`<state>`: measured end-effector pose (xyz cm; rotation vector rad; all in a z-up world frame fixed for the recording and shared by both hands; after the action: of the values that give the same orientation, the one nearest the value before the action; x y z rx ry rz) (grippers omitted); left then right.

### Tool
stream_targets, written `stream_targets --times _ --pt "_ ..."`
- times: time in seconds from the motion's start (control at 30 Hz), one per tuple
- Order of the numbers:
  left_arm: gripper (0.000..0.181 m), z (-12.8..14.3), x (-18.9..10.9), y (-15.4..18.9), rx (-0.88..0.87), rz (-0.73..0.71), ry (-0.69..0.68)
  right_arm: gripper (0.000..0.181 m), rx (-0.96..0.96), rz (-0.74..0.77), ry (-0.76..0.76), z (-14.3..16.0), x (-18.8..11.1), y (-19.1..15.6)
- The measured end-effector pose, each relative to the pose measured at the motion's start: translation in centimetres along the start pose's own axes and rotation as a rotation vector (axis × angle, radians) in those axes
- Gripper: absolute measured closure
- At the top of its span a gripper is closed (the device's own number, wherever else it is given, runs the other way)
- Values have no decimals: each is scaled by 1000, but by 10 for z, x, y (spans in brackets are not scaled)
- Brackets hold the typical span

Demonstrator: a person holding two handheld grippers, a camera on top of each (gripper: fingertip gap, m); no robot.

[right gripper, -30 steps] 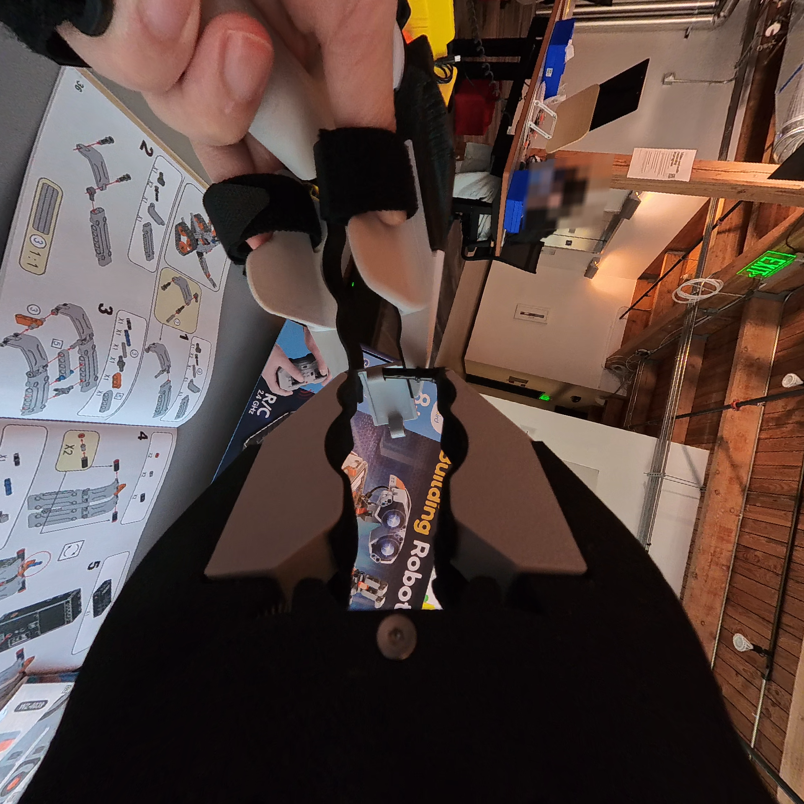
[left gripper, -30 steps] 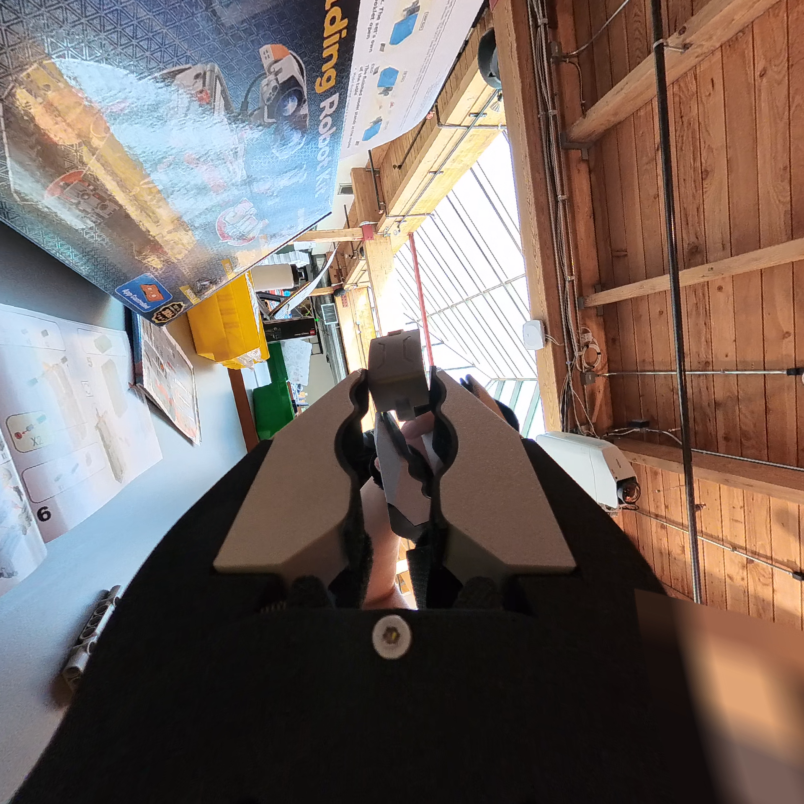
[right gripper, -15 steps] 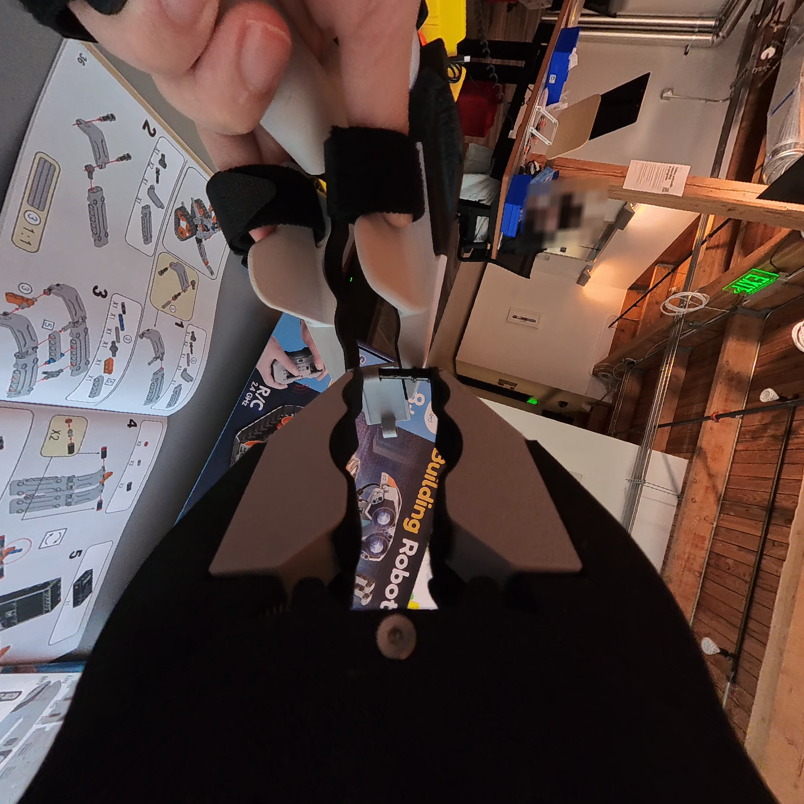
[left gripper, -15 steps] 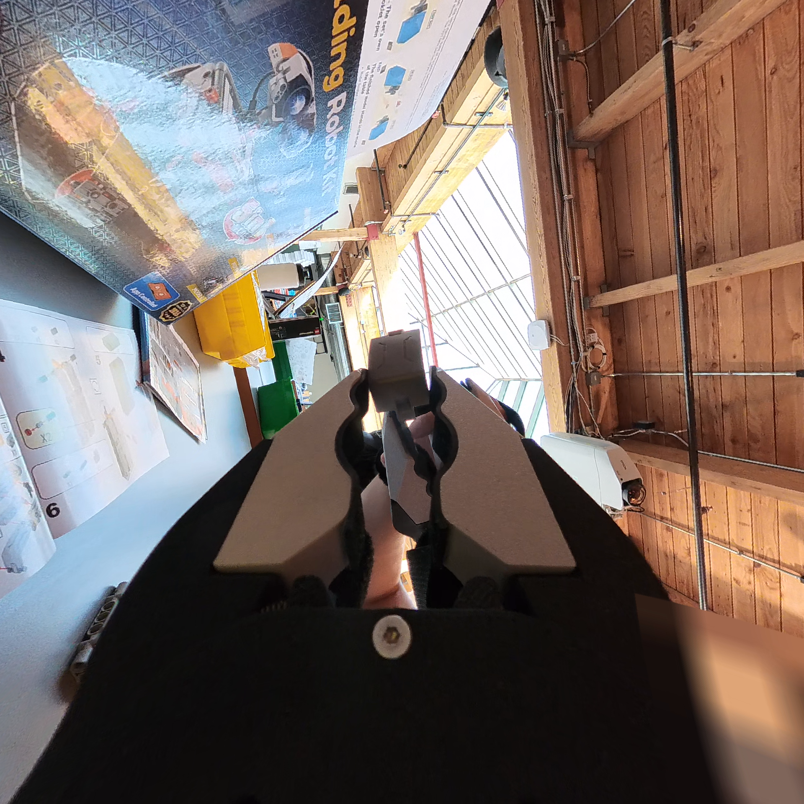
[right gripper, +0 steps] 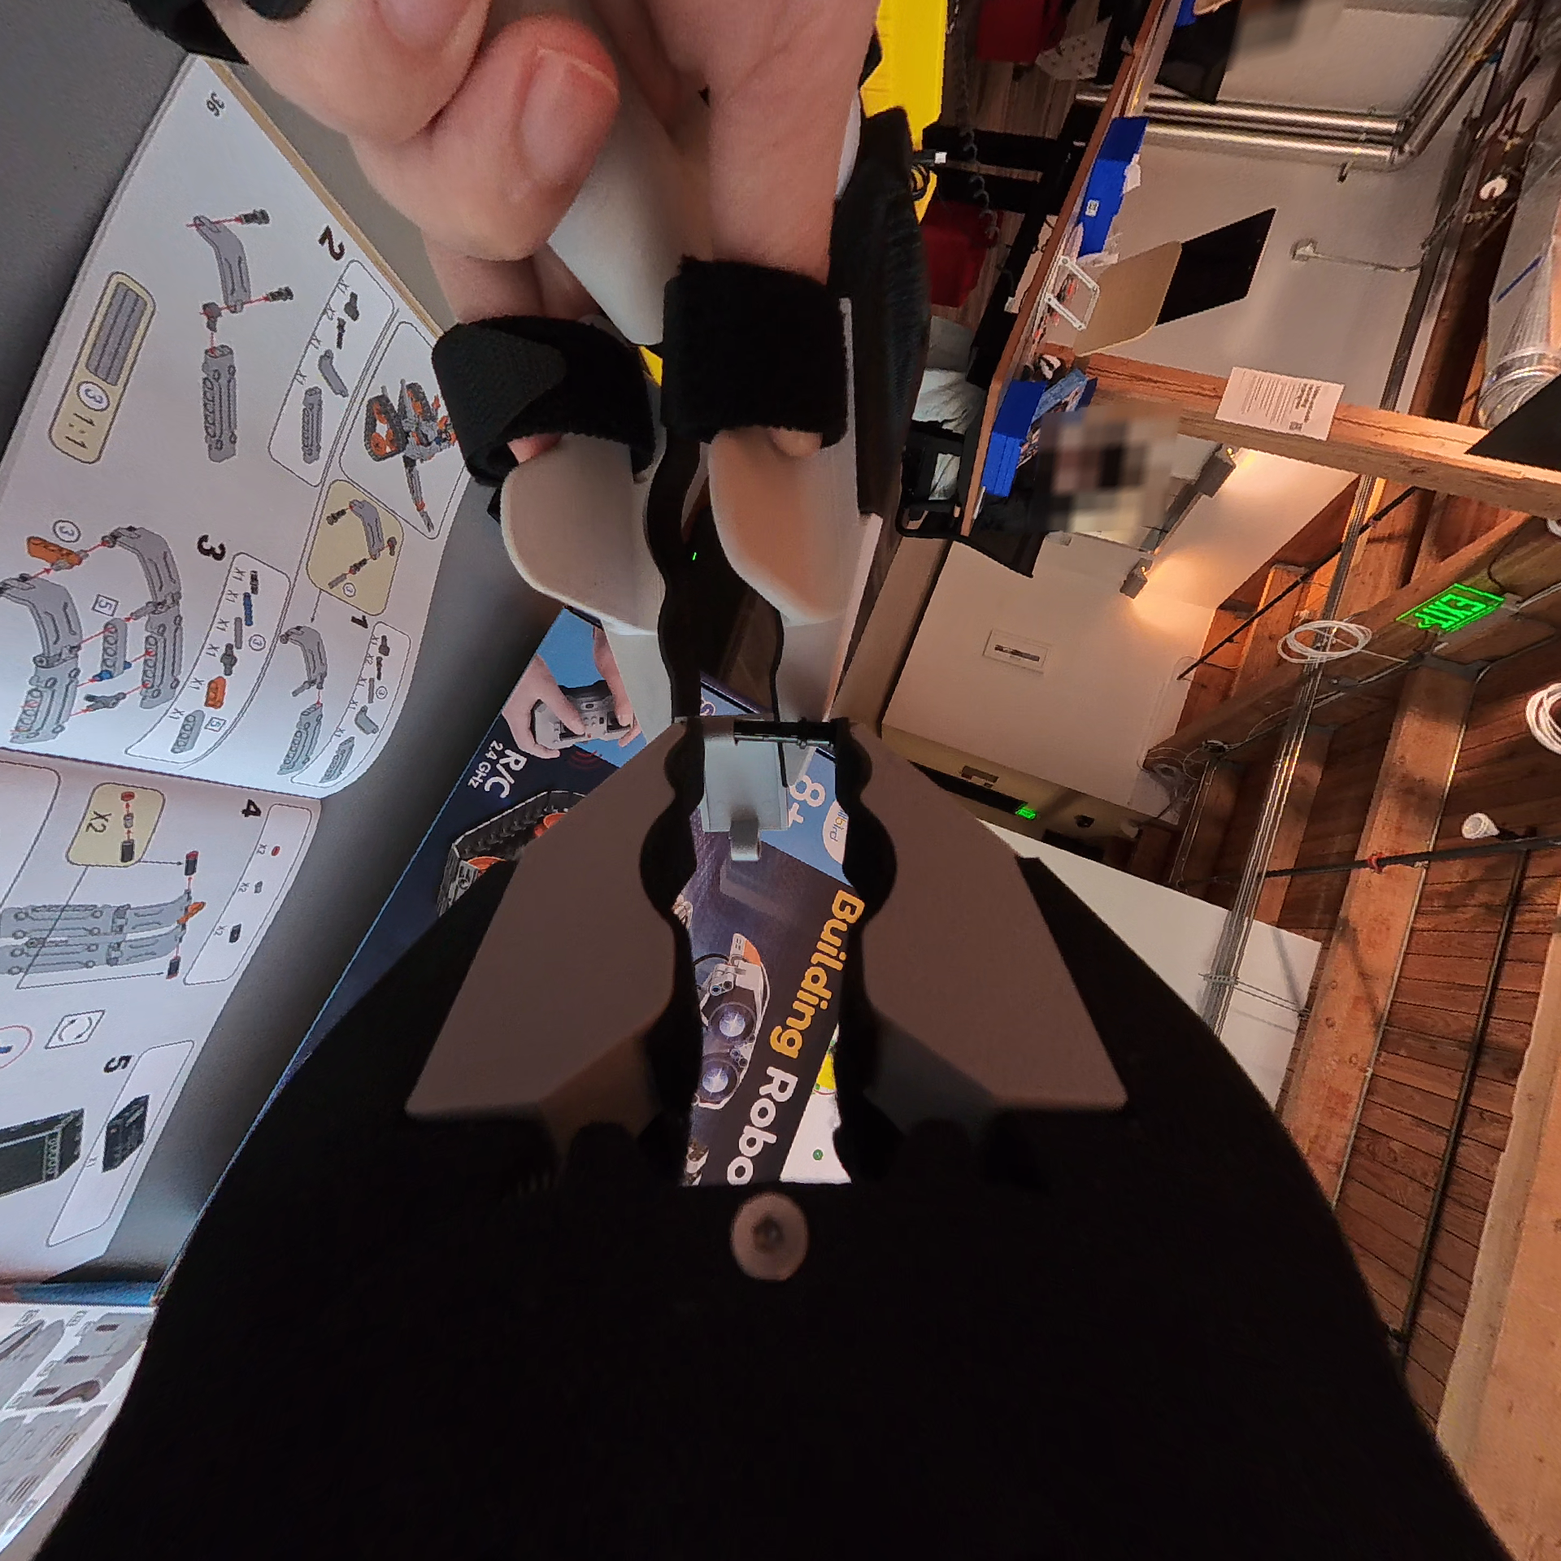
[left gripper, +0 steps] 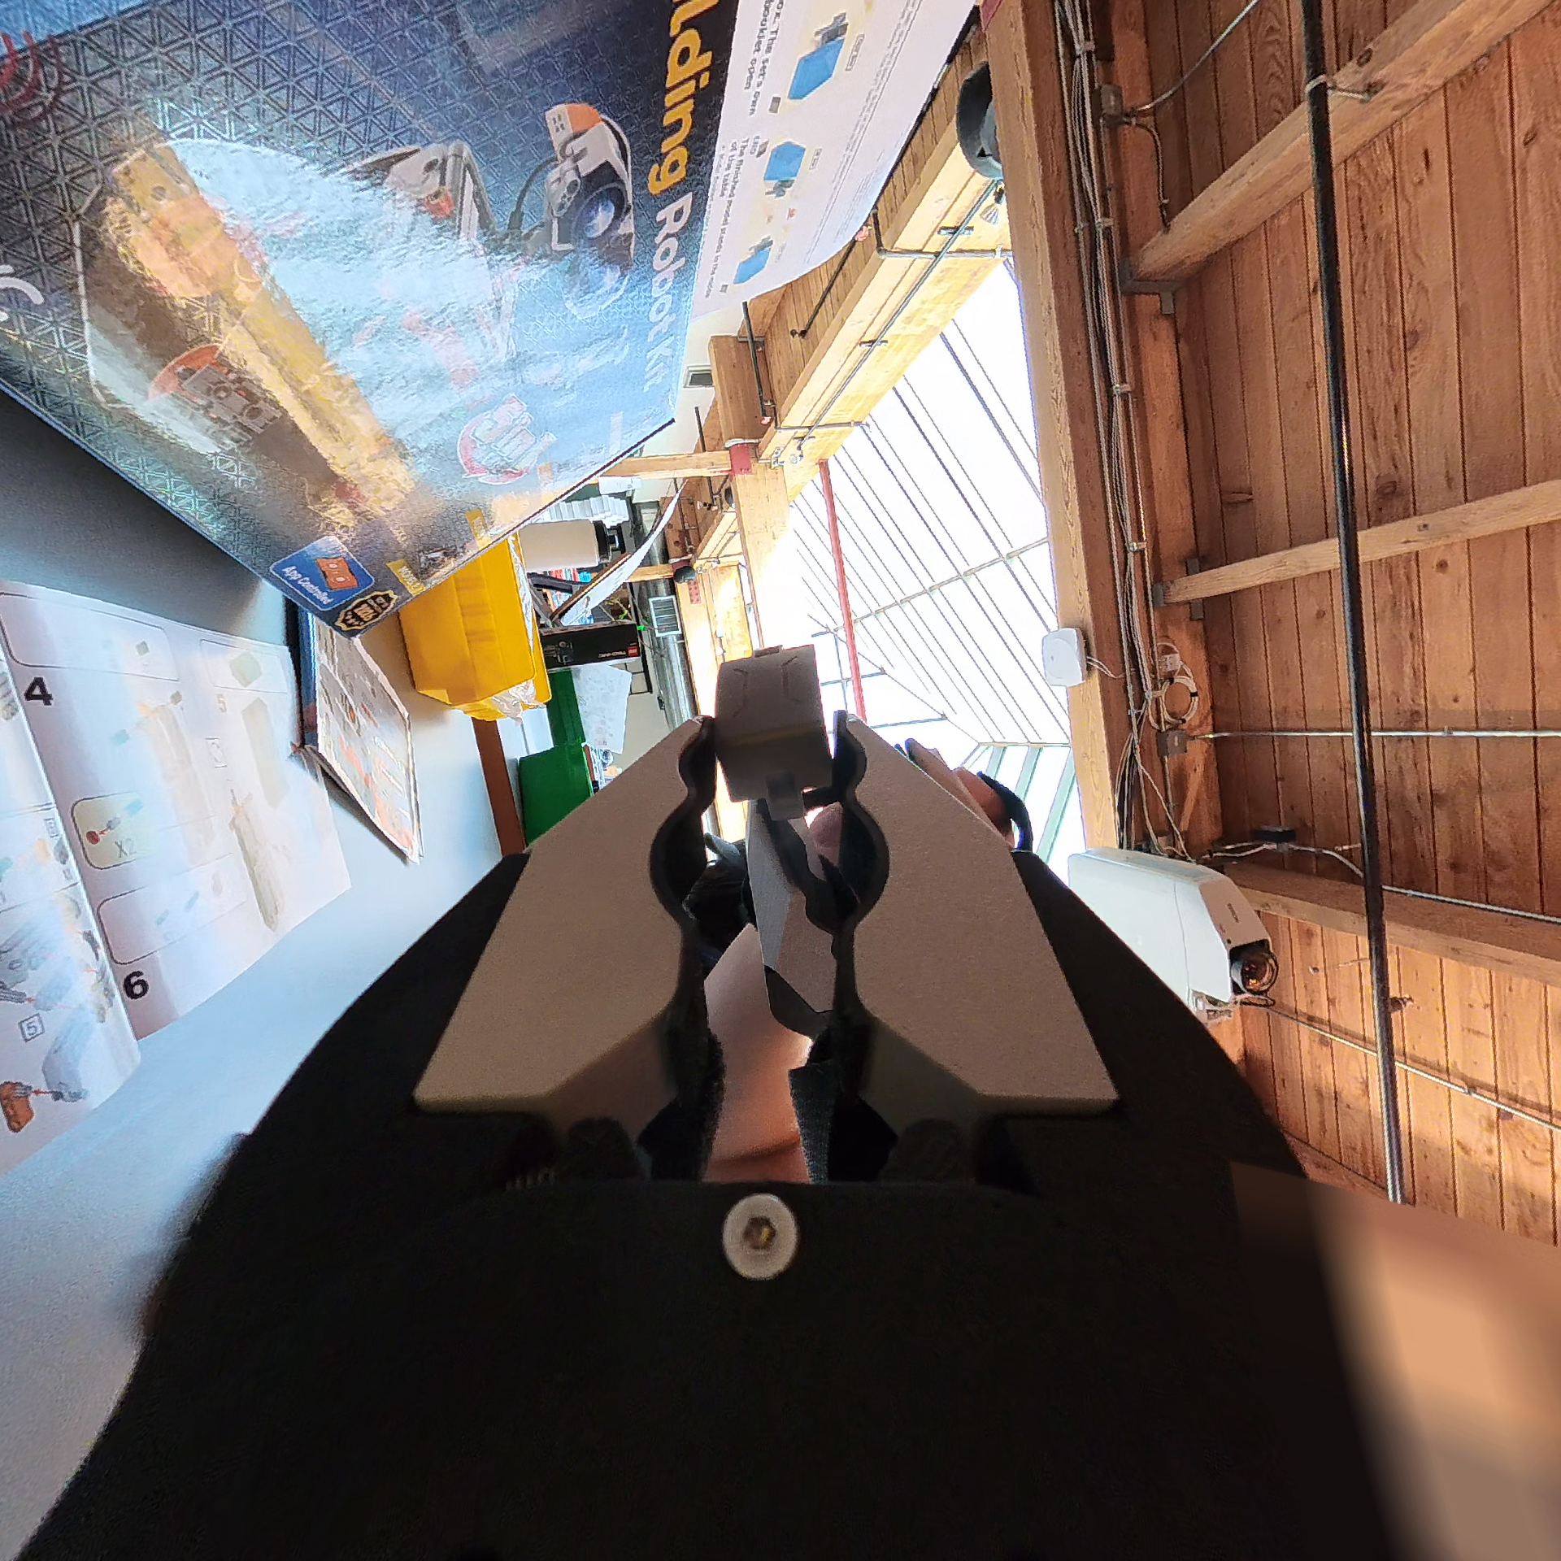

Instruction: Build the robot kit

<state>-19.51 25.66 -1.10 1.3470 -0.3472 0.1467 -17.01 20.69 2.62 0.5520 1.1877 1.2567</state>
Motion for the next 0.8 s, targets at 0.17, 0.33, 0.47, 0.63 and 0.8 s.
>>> stream_targets --times 0.17,0.33,0.47,0.63,0.8 --pt "156 0 0 -1 2 -2 4 152 38 -3 6 1 0 -1" --pt "156 0 0 1 14 -1 1 151 59 9 12 2 0 0" --pt "156 1 1 1 14 1 -2 149 75 0 13 2 0 1" --pt "156 2 1 1 16 0 -2 151 67 -2 14 1 -1 1" --pt "157 2 1 1 7 4 -3 152 45 17 14 0 -1 0"
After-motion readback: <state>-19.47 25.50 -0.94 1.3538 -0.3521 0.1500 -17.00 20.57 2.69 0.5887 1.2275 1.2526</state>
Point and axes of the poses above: each gripper's, where its closed fingertips meet, x out along the fingers, z out of its underside, y = z × x across the jaws, the point moved 5 cm from there along -x, back along the fingers, and after that the axes turned 12 degrees about -x, right-handed, at the moved point
